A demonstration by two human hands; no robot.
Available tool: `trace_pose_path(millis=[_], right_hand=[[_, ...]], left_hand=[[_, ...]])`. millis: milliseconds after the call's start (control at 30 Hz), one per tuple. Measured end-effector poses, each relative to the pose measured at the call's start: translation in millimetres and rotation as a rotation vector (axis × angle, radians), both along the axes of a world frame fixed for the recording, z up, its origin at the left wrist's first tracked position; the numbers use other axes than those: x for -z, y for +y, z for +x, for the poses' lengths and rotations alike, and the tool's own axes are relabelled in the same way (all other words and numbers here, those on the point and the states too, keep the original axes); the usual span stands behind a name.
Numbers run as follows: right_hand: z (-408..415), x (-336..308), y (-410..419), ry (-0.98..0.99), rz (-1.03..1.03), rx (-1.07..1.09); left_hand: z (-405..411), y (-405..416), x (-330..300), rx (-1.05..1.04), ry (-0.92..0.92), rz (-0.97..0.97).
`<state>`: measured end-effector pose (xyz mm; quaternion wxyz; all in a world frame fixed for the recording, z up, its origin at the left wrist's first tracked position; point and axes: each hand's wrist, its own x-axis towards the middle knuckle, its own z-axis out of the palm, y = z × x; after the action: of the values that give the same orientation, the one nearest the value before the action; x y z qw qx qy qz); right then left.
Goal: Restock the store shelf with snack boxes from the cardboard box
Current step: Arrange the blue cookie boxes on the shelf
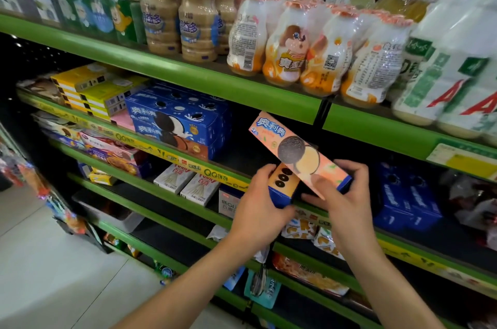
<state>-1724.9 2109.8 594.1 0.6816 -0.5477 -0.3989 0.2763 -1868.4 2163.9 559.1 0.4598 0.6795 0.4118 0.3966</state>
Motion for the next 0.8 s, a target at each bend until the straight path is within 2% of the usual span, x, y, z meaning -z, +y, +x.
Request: trace_pose_path(millis=[133, 300, 367, 533, 667, 800], right_hand=[[23, -11, 0, 0.167, 0.050, 0.015], [53, -14, 1, 0.300, 0.082, 0.006], [58, -13, 5, 0.336, 0.083, 0.000], [62, -11, 22, 0.372, 0.065, -0.015], [56, -7, 38, 0.406, 0.052, -0.109], [55, 0, 47, 0.332, -0.010, -0.153]], left_hand=[[-30, 23, -1, 0.053, -0.217, -0.164], [-71, 59, 1, 0.007, -0.633, -0.432], [-78, 68, 2, 0.013, -0.709, -0.492], [-79, 79, 3, 0.066, -0.672, -0.506], [-69, 81, -2, 0.131, -0.619, -0.502], [-61, 83, -3, 0.120, -0.541, -0.481]])
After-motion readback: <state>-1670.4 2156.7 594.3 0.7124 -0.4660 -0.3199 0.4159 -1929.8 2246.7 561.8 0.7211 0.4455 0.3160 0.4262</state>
